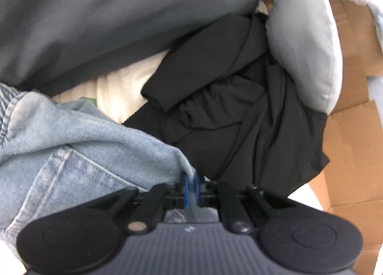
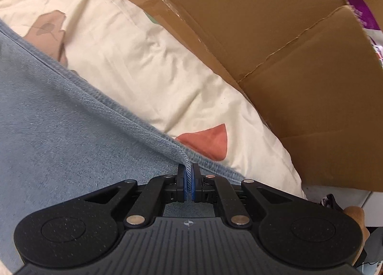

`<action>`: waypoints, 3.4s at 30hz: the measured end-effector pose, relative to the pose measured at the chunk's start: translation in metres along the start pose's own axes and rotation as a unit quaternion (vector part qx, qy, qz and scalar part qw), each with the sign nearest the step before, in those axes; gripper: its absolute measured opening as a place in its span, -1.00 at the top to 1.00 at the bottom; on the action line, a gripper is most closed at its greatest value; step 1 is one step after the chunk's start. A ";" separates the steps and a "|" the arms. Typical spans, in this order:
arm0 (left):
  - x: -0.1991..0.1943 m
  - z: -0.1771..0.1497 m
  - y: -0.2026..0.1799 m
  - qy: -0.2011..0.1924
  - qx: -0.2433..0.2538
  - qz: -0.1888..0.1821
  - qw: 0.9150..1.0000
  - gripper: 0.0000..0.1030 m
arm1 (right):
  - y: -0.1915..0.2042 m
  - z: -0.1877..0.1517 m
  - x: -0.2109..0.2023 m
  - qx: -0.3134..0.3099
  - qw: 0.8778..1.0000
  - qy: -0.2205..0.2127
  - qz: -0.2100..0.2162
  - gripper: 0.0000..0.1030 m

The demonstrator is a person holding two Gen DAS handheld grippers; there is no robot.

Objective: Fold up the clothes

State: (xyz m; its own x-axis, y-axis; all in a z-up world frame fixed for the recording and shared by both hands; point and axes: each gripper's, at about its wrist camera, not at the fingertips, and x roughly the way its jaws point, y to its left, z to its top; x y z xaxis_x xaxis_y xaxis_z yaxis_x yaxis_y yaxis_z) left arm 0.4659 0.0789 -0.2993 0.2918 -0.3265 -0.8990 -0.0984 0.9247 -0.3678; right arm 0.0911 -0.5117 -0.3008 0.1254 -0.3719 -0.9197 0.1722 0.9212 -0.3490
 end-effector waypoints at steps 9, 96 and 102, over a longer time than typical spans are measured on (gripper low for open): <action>0.010 -0.001 -0.002 0.038 0.019 -0.017 0.999 0.80 | 0.007 0.010 0.028 0.001 1.000 0.024 -0.017 1.00; 0.013 -0.158 -0.154 0.070 0.263 0.040 0.961 -0.09 | -0.072 -0.198 -0.055 0.440 0.868 -0.226 0.036 0.20; 0.025 -0.170 -0.155 0.077 0.287 0.036 0.954 -0.10 | -0.064 -0.191 -0.036 0.400 0.889 -0.217 0.049 0.20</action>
State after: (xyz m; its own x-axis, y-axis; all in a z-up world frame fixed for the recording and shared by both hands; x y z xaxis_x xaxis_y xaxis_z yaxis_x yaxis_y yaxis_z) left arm 0.3268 -0.1060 -0.3057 0.1570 -0.2417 -0.9576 0.4377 0.8862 -0.1519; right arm -0.1107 -0.5348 -0.2794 0.5131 -0.4642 -0.7219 0.7578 0.6399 0.1271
